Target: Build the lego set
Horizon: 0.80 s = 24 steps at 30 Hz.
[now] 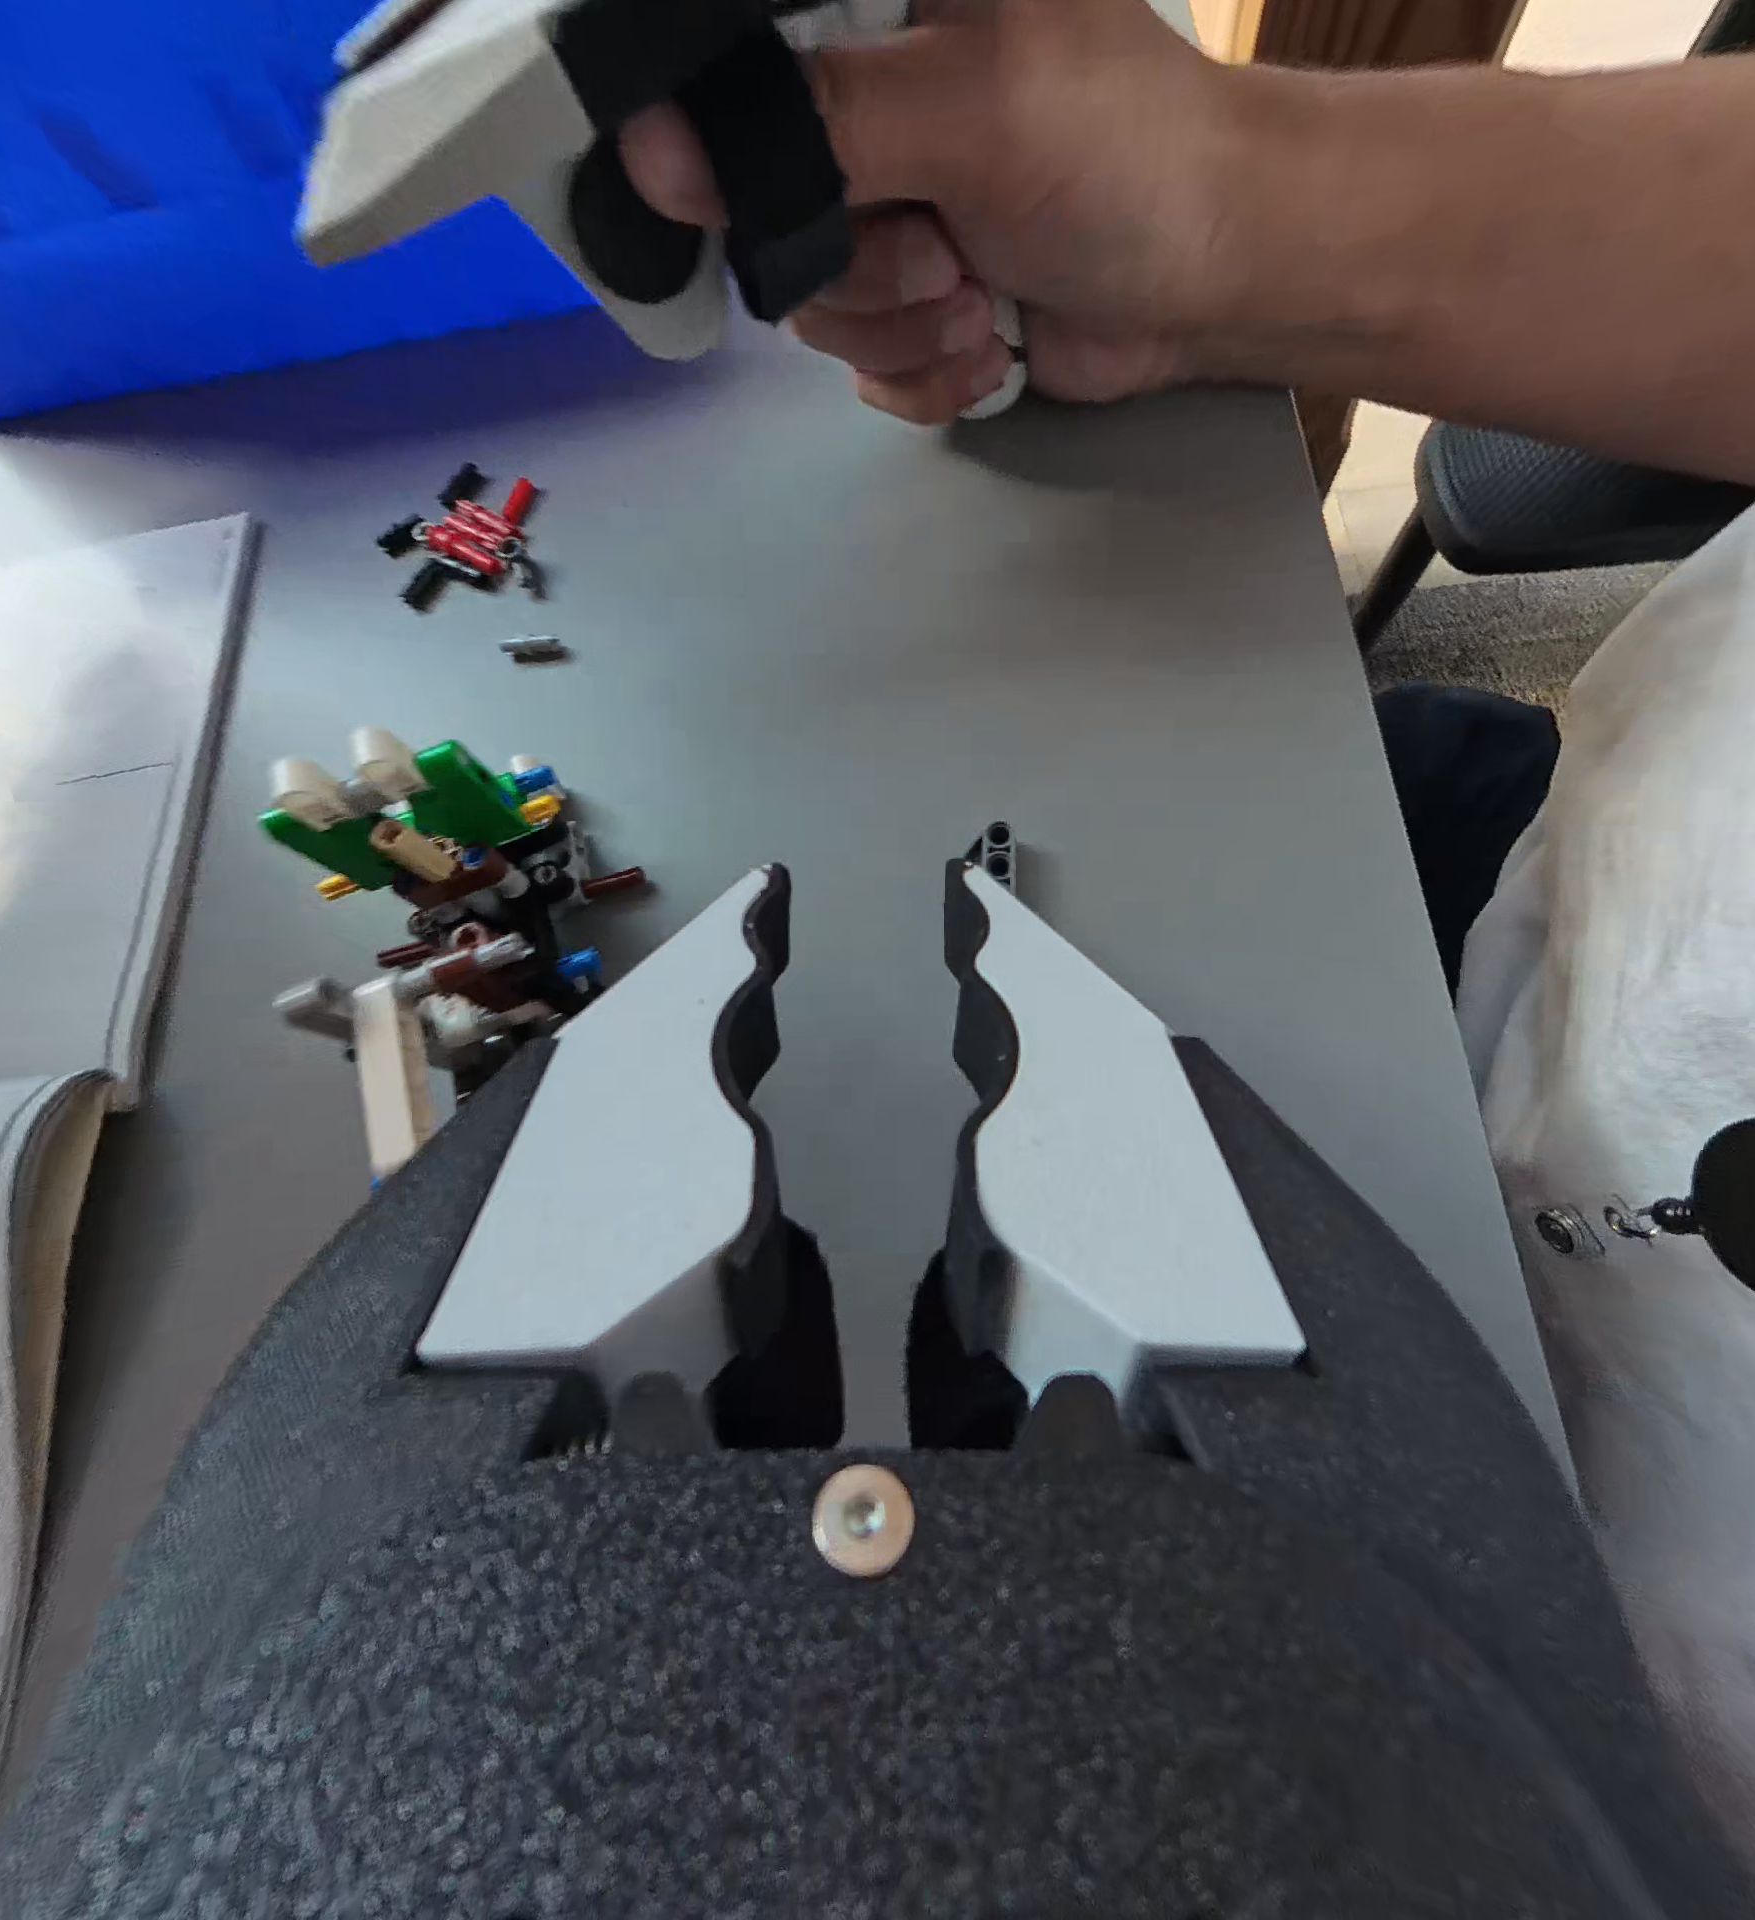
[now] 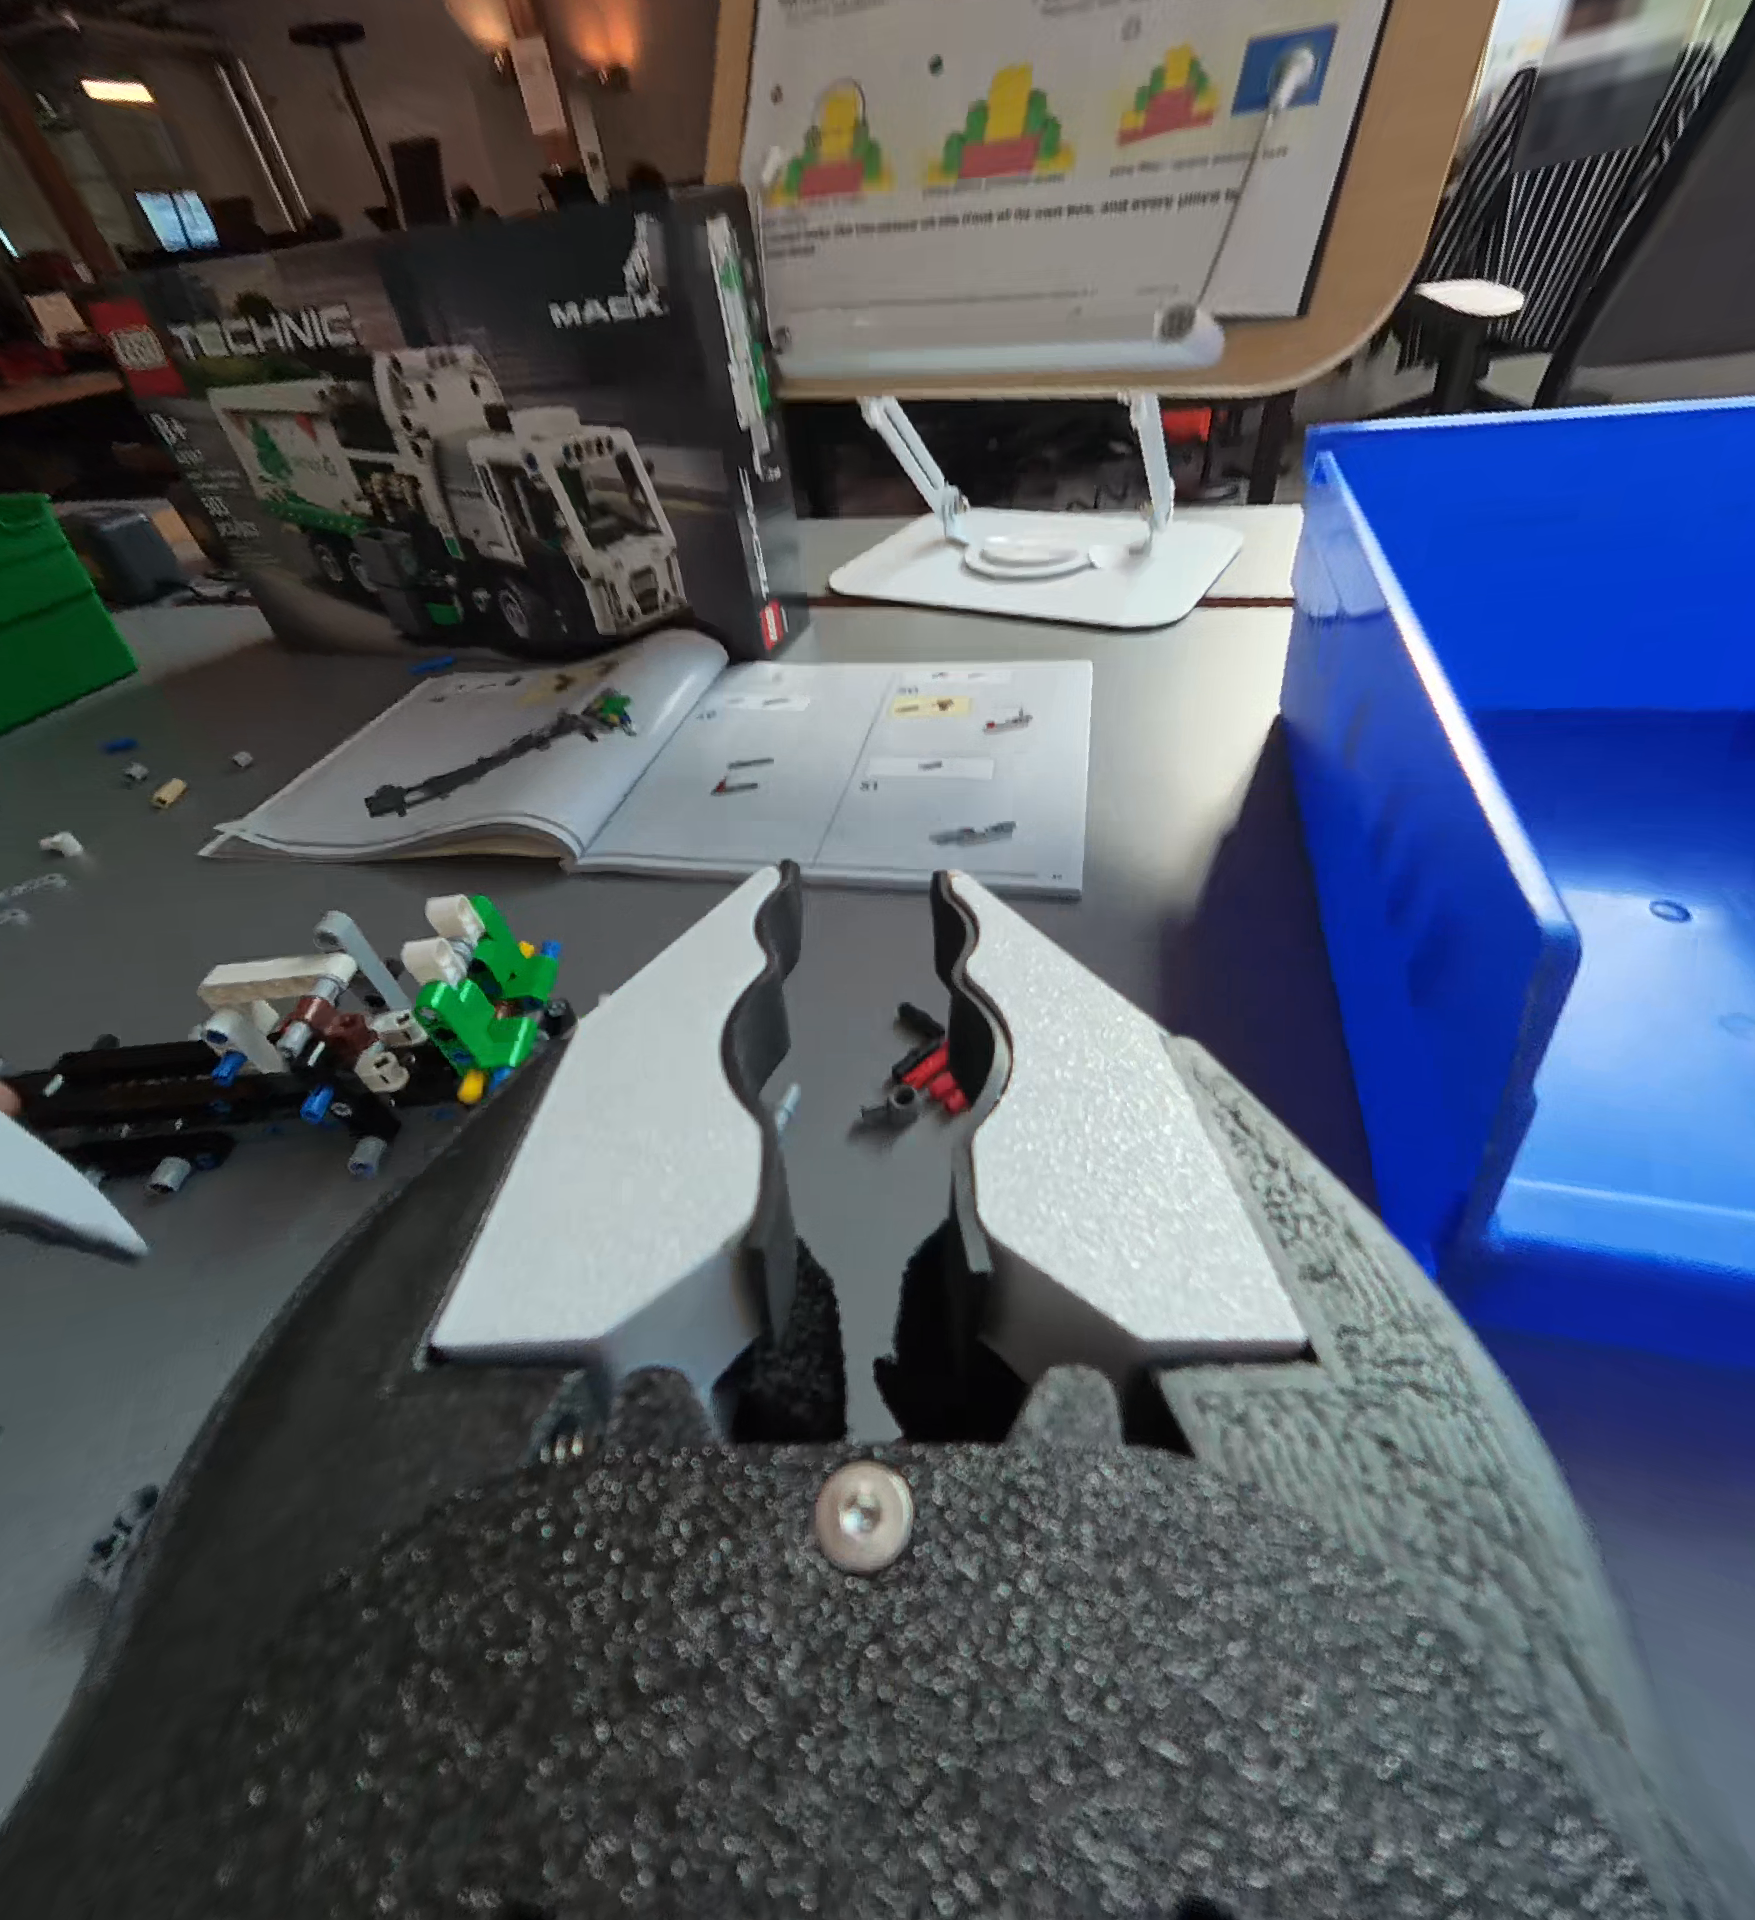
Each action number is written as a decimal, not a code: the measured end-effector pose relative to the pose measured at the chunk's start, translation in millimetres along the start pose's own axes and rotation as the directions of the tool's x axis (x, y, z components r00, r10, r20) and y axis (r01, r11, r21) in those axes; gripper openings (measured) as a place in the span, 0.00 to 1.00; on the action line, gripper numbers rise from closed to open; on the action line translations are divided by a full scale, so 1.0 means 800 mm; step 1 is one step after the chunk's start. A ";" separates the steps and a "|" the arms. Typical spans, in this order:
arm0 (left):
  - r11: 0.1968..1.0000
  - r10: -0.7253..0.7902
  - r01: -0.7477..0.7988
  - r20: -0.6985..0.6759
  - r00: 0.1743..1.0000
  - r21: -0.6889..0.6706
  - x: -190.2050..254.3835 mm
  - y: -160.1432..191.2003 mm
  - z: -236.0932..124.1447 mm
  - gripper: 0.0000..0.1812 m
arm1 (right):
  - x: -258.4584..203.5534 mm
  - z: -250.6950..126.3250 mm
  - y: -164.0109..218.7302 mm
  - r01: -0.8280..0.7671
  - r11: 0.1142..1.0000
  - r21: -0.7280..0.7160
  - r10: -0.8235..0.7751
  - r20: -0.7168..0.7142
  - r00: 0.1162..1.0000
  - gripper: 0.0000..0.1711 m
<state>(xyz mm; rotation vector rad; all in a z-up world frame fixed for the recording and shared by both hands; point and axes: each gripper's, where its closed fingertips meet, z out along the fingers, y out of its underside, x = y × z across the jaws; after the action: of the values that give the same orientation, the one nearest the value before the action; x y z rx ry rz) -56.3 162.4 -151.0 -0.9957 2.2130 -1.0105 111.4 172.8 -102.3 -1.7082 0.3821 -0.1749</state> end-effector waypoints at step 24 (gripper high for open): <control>0.879 -0.477 0.433 0.432 0.766 0.201 -0.045 0.153 -0.186 0.11 | 0.024 0.006 0.081 0.073 0.908 -0.412 -0.014 0.146 0.989 0.17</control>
<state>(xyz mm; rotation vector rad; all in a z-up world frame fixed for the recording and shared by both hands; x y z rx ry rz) -186.4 308.9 -154.6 -1.5969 1.5400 -0.9235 121.1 162.2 -168.4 -2.1402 0.2891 -0.0022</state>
